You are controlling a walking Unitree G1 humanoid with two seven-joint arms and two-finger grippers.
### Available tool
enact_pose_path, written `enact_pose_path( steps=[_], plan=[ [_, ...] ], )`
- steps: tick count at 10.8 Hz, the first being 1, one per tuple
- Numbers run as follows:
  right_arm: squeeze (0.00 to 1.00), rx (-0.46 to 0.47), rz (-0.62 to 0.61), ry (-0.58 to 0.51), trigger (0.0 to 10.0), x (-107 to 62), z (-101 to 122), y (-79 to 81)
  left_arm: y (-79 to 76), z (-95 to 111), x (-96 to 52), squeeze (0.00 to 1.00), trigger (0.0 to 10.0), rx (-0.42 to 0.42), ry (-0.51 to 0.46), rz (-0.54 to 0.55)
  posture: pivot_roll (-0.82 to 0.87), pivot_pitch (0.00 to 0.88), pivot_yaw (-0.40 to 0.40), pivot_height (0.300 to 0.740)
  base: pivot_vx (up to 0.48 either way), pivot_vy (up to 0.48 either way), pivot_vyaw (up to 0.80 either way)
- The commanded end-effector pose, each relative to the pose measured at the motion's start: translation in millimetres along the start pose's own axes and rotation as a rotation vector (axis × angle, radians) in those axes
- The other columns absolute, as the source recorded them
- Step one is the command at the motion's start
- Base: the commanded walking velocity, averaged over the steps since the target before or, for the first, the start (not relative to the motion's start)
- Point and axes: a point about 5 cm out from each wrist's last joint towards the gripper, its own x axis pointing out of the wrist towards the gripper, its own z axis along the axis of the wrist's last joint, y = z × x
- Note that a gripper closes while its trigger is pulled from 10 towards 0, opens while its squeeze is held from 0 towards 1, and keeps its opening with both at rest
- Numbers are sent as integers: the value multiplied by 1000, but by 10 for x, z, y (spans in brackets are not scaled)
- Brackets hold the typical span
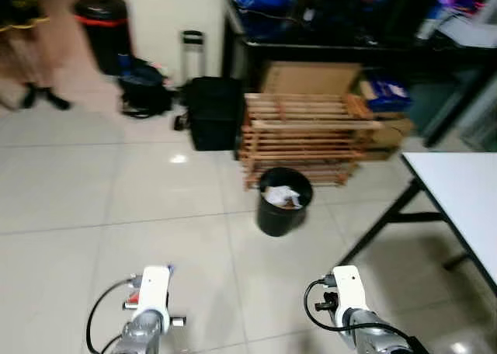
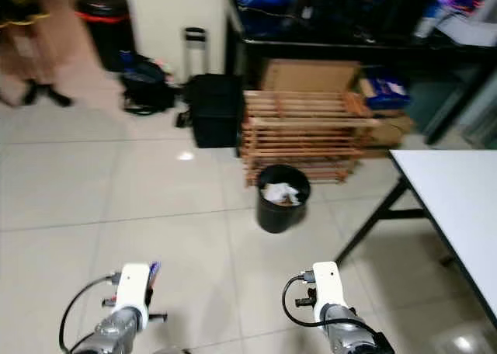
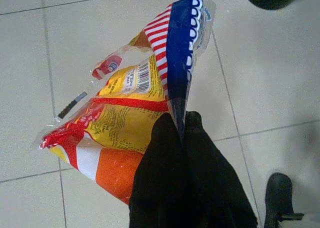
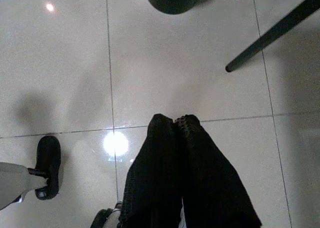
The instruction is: Picking trash to rubbish bin
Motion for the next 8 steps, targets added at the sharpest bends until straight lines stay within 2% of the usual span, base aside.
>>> enact_pose_path(
  steps=[1, 8],
  plan=[
    [0, 8, -10, 10, 10000, -10, -29, -37, -24, 16, 5, 0, 10000, 12, 0, 3, 26, 42, -98, 740, 345, 0, 0],
    [0, 6, -36, 25, 10000, -23, -64, -86, -2, 46, 12, 0, 10000, 13, -3, 20, 27, 42, -99, 740, 480, 0, 0]
  ],
)
